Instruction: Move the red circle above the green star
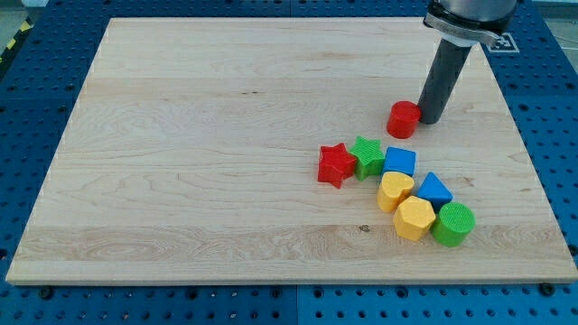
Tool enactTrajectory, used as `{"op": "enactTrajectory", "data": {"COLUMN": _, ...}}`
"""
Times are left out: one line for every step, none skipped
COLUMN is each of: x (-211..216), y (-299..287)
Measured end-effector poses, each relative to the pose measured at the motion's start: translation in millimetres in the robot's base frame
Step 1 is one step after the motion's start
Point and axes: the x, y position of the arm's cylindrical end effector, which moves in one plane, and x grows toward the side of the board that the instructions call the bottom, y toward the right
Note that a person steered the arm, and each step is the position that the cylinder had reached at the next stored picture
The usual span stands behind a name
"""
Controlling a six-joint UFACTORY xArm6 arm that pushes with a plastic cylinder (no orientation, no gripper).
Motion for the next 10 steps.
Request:
{"op": "enactTrajectory", "data": {"x": -21, "y": 32}}
{"op": "enactTrajectory", "data": {"x": -39, "y": 48}}
{"op": "enactTrajectory", "data": {"x": -57, "y": 27}}
{"op": "enactTrajectory", "data": {"x": -57, "y": -9}}
{"op": "enactTrajectory", "data": {"x": -57, "y": -12}}
{"op": "enactTrajectory", "data": {"x": -57, "y": -12}}
{"op": "enactTrajectory", "data": {"x": -58, "y": 7}}
{"op": "enactTrajectory", "data": {"x": -59, "y": 17}}
{"op": "enactTrajectory", "data": {"x": -59, "y": -11}}
{"op": "enactTrajectory", "data": {"x": -49, "y": 35}}
